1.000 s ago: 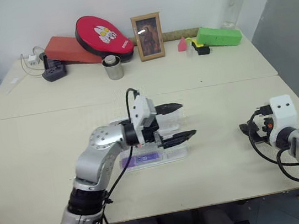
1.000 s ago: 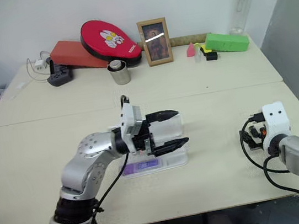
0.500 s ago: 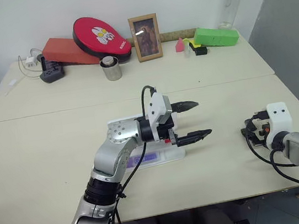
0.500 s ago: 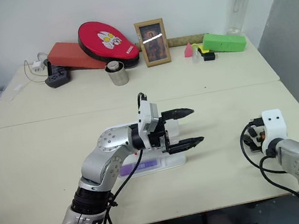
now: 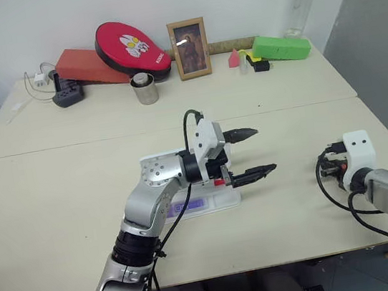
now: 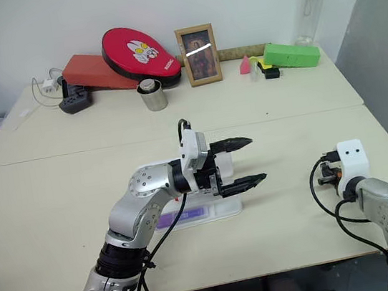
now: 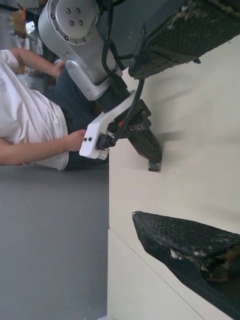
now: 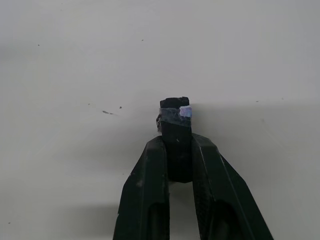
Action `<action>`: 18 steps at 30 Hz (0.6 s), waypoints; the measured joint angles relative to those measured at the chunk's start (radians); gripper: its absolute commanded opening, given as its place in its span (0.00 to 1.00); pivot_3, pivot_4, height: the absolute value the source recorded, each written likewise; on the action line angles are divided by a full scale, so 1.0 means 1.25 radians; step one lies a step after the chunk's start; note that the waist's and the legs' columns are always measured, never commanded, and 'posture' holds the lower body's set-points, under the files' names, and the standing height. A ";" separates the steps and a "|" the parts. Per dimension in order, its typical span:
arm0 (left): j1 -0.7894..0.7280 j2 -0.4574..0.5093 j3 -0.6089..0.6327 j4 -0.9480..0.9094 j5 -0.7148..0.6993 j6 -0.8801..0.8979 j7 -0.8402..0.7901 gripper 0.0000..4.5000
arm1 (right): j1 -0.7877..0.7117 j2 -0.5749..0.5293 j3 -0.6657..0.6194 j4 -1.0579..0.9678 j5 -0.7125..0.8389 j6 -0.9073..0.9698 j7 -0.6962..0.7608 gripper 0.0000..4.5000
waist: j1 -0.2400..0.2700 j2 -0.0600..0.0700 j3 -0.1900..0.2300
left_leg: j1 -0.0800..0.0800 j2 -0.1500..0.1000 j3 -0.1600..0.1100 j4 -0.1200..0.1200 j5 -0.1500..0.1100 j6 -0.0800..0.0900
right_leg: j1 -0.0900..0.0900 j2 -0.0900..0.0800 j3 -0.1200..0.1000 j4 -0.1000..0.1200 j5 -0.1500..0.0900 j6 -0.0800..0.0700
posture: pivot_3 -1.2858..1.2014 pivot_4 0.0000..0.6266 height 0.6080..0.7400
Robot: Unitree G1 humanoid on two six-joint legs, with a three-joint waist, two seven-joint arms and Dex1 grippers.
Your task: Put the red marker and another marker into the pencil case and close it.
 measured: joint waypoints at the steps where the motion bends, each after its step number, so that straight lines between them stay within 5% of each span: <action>1: 0.000 0.003 -0.002 0.002 0.001 0.000 -0.004 1.00 | -0.002 -0.008 0.002 0.001 0.000 -0.005 0.008 0.06 | 0.000 0.000 0.000 | 0.000 0.000 0.000 0.000 0.000 0.000 | 0.000 0.000 0.000 0.000 0.000 0.000 | 0.52 0.24 1.00; 8: 0.062 0.097 0.030 -0.059 -0.003 0.016 -0.006 1.00 | -0.089 -0.175 0.140 -0.039 0.011 -0.226 0.322 0.06 | -0.008 0.000 0.000 | 0.002 0.003 0.000 -0.001 0.000 0.000 | 0.000 0.003 0.002 -0.001 0.000 0.000 | 0.52 0.24 1.00; 13: 0.181 0.214 0.096 -0.165 -0.034 0.065 -0.010 1.00 | -0.212 -0.190 0.326 -0.043 0.033 -0.365 0.593 0.06 | -0.007 0.000 0.000 | 0.002 0.006 -0.002 -0.001 0.000 0.000 | 0.001 0.004 -0.001 -0.001 0.000 -0.001 | 0.52 0.24 1.00; 18: 0.279 0.317 0.174 -0.220 -0.061 0.095 -0.022 1.00 | -0.311 -0.132 0.454 0.065 -0.030 -0.429 0.681 0.06 | 0.001 0.000 0.001 | 0.002 0.008 -0.001 0.000 0.000 0.000 | 0.001 0.003 0.000 -0.001 0.000 -0.001 | 0.52 0.24 1.00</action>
